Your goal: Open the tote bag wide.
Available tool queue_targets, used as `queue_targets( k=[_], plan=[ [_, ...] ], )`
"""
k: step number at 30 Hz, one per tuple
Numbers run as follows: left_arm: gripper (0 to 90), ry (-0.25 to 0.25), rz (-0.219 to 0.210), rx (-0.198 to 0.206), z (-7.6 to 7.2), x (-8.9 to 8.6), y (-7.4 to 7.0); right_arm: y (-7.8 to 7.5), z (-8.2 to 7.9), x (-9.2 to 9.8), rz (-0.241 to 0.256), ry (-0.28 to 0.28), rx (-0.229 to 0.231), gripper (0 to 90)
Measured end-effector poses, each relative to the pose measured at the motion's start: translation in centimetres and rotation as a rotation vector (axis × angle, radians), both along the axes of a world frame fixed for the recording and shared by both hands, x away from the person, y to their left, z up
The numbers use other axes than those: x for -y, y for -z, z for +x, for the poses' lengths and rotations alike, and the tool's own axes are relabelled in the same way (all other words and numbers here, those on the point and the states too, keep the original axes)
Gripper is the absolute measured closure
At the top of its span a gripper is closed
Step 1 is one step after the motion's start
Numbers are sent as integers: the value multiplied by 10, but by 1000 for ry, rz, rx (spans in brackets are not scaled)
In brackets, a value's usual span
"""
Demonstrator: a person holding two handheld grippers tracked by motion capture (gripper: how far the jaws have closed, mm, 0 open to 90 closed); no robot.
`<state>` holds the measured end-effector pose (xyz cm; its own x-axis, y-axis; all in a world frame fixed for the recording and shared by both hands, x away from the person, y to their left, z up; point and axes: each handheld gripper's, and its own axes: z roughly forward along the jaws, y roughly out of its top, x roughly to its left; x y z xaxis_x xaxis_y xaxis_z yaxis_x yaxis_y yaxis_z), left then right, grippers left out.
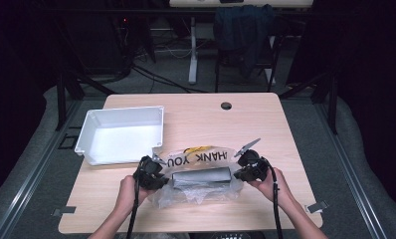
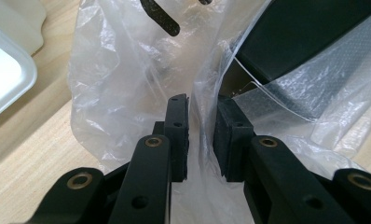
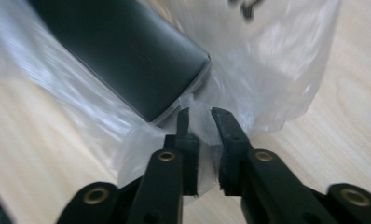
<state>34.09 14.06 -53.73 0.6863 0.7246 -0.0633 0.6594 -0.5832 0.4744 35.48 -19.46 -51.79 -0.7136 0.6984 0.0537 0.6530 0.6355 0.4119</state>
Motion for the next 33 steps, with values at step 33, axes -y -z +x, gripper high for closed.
queue_targets(
  k=[33],
  plan=[
    [497,3,-79,43,-15,-13,-30,7,7,8,-25,3,1,819]
  ],
)
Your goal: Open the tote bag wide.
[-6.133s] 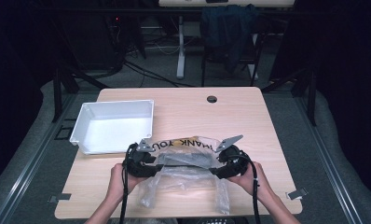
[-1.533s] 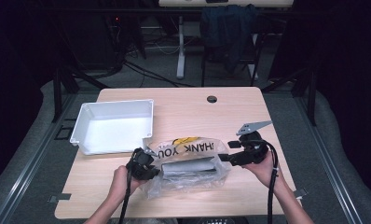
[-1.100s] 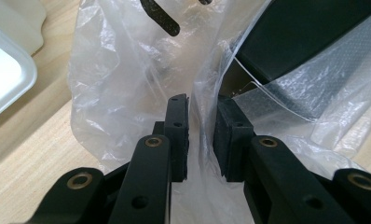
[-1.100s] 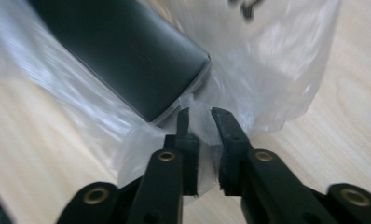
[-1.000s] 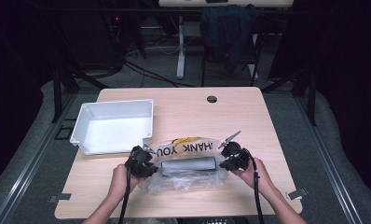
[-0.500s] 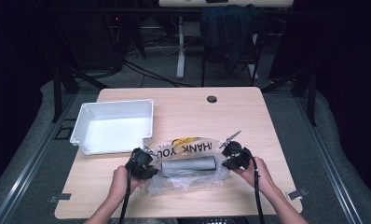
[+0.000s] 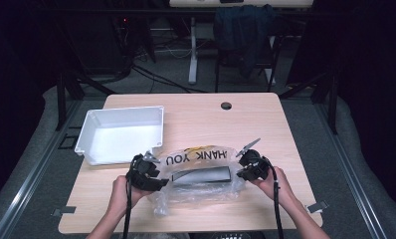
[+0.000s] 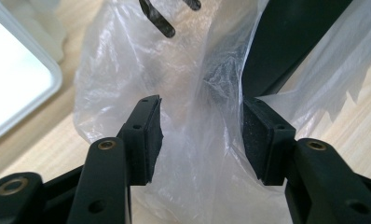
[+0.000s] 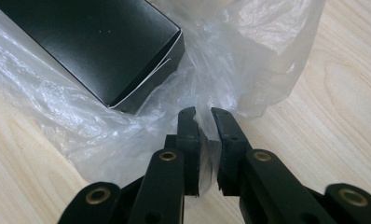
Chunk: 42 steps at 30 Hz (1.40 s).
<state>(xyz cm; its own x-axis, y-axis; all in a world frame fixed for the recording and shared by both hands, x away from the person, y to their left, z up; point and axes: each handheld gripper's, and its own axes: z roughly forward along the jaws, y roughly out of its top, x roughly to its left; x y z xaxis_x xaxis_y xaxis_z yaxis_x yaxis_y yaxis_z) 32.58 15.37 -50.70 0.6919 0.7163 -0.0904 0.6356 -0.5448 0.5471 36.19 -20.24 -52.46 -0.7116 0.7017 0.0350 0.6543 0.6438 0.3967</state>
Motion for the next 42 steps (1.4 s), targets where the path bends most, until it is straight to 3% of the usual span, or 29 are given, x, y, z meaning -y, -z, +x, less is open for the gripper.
queue_targets(
  k=[5,11,19,26,31,33,35,40,42],
  plan=[
    [506,-6,-13,22,-1,0,-1,-2,-2,-1,6,-3,9,816],
    [728,-44,9,47,8,1,8,0,0,-1,8,7,10,819],
    [798,-68,83,-35,25,7,32,2,0,-3,-14,3,16,819],
    [841,-34,122,-60,22,9,36,3,0,-1,-14,12,21,818],
    [855,32,154,-89,11,8,36,3,0,-1,-28,15,28,817],
    [839,70,168,-116,6,9,35,3,2,1,-31,14,21,817],
    [773,93,174,-113,5,10,32,5,4,1,-32,22,22,818],
    [481,75,123,-102,8,3,21,4,4,1,-34,20,29,821],
    [433,71,103,-92,8,0,16,3,3,1,-33,20,30,823]
  ],
)
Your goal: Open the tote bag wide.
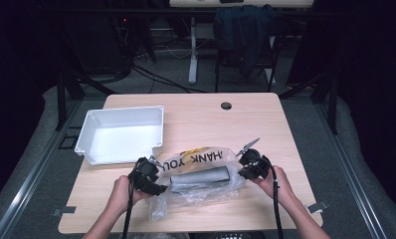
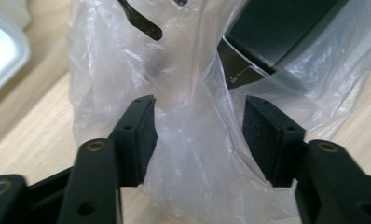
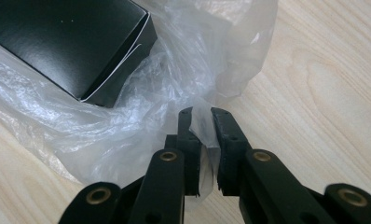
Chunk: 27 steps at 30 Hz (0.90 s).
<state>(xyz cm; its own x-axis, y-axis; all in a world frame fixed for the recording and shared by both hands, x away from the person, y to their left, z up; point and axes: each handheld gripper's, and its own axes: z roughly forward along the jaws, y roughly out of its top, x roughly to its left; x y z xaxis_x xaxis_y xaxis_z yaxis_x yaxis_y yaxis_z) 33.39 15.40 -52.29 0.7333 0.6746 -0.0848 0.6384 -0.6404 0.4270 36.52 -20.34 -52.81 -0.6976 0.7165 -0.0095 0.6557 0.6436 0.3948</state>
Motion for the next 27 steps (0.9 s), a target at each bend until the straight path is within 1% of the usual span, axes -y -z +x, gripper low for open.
queue_targets(
  k=[2,3,4,5,7,8,9,10,12,13,15,16,19,21,22,23,24,25,26,27],
  plan=[
    [391,3,-26,3,0,-2,-4,-1,0,1,-6,-7,-3,823],
    [377,-3,-30,9,0,-3,-7,-1,0,1,-2,-6,-3,824],
    [358,4,-43,7,0,-4,-9,-2,0,2,-2,-2,1,824],
    [352,4,-52,9,0,-4,-11,-2,0,2,5,1,7,825],
    [342,3,-65,29,-2,-5,-16,-3,0,3,13,10,11,825],
    [342,5,-68,35,-2,-6,-19,-4,1,3,10,6,7,825],
    [345,6,-80,49,-3,-7,-23,-4,1,4,7,7,5,825],
    [348,5,-91,58,-4,-7,-27,-3,0,3,27,20,14,825],
    [378,14,-118,88,-8,-7,-35,-4,0,4,22,9,5,825],
    [386,18,-131,108,-12,-6,-40,-4,0,4,17,8,11,825],
    [447,36,-150,130,-17,-3,-45,-5,0,4,11,6,12,825],
    [471,47,-152,138,-20,1,-46,-5,0,4,11,5,11,825],
    [529,86,-141,148,-26,12,-44,-5,0,3,6,5,6,825],
    [545,104,-121,132,-26,17,-38,-5,0,3,6,5,6,825],
    [550,102,-111,124,-26,19,-35,-4,0,3,9,7,7,825],
    [550,103,-86,113,-25,20,-31,-4,0,3,10,6,8,824],
    [550,99,-64,108,-23,20,-26,-4,0,3,10,5,7,824],
    [547,94,-44,111,-22,20,-24,-3,0,3,25,15,10,824],
    [544,92,-28,106,-21,20,-21,-4,0,3,7,6,4,823],
    [537,91,-28,81,-19,19,-16,-3,0,3,12,7,4,821]
  ],
)
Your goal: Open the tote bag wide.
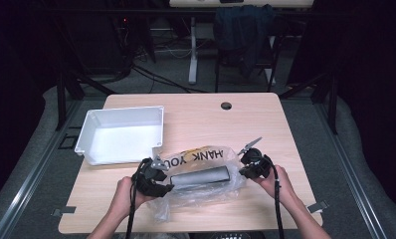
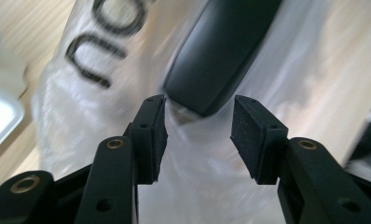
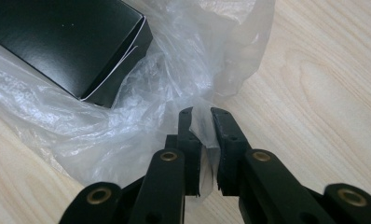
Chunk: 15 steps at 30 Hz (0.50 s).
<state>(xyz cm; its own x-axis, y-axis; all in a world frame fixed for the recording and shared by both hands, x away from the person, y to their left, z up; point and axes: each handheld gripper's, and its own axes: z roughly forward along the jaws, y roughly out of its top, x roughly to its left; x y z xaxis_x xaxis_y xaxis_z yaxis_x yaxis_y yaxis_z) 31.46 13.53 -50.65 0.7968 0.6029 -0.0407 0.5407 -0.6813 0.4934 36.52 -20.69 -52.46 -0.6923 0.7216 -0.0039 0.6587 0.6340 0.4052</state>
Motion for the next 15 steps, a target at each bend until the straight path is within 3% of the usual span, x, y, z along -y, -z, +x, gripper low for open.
queue_targets(
  k=[2,4,8,13,15],
  plan=[
    [527,-6,32,-21,3,-1,8,1,0,0,8,3,-5,816],
    [522,-19,3,-48,8,-6,13,0,0,0,2,-3,-9,817],
    [531,-30,27,-79,13,-11,22,4,0,-2,4,3,-2,821],
    [602,-22,31,-95,13,-10,28,5,3,-2,-34,-7,4,836],
    [637,-4,28,-108,12,-7,31,7,4,-3,-25,13,19,837]
  ],
)
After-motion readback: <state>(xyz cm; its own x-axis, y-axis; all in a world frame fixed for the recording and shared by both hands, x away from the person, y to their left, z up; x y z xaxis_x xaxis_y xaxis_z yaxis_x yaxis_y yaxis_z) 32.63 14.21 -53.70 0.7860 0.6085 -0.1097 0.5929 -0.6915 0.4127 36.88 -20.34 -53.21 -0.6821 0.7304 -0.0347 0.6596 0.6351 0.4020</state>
